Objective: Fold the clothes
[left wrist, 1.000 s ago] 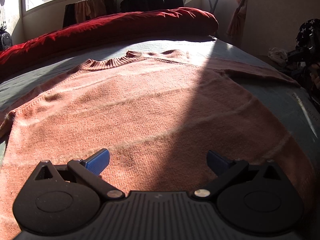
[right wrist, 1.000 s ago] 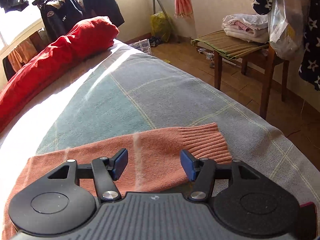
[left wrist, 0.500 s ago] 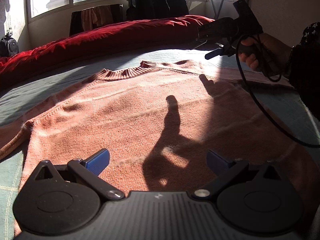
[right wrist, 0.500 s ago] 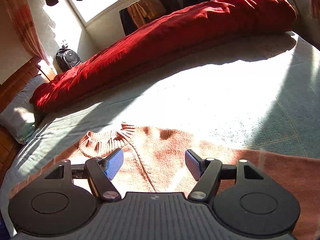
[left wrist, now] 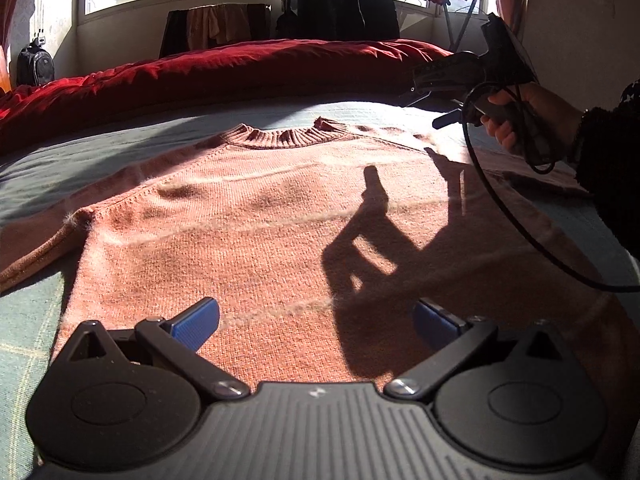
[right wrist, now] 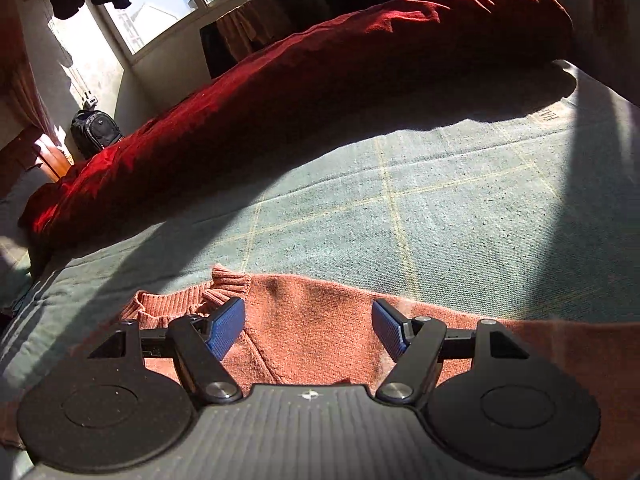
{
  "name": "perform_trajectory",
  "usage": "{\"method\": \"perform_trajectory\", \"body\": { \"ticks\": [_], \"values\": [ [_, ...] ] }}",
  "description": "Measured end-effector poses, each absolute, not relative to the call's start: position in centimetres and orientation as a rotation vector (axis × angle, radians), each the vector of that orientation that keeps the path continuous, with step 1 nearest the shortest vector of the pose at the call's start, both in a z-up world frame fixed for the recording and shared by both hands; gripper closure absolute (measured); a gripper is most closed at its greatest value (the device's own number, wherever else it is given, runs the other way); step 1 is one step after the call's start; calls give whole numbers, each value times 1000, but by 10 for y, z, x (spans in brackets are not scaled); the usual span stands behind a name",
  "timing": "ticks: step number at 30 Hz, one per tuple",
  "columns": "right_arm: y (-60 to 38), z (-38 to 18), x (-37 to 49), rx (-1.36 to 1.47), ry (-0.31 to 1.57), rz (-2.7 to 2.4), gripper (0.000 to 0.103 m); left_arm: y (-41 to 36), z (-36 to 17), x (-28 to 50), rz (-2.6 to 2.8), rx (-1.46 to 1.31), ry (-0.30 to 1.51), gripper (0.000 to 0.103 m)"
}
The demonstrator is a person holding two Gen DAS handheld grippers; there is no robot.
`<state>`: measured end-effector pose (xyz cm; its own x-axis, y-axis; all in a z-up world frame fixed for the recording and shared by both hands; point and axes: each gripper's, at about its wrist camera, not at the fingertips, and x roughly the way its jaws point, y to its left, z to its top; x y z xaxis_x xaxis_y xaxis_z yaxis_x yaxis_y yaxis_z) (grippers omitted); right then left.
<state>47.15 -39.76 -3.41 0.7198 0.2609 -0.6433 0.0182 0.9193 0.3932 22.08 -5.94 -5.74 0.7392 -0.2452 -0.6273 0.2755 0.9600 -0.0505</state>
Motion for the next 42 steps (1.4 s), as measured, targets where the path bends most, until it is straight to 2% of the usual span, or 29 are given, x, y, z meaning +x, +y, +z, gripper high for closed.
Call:
{"method": "perform_trajectory", "body": {
  "ticks": [2, 7, 14, 19, 22, 26, 33, 37, 42],
  "values": [
    [-403, -35, 456, 407, 780, 158, 20, -63, -58, 219, -298, 40, 689, 1],
    [-436, -63, 435, 486, 860, 85, 21, -74, -56, 207, -334, 57, 710, 1],
    [-475, -42, 376, 616, 750, 25, 20, -77, -52, 192, -325, 70, 727, 1],
    [-456, -42, 362, 567, 760, 137, 15, -89, -47, 180, -356, 80, 720, 1],
    [-455, -58, 365, 466, 852, -5, 16, -90, -42, 169, -354, 107, 711, 1],
    [-449, -48, 341, 394, 837, -109, 16, -87, -37, 162, -331, 137, 709, 1],
    [-394, -36, 315, 448, 796, 221, 12, -90, -31, 150, -314, 149, 708, 1],
    [-382, -59, 308, 475, 851, 193, 12, -86, -23, 134, -301, 178, 692, 1],
    [-386, -65, 246, 458, 778, 150, 11, -73, -25, 127, -273, 161, 704, 1]
  ]
}}
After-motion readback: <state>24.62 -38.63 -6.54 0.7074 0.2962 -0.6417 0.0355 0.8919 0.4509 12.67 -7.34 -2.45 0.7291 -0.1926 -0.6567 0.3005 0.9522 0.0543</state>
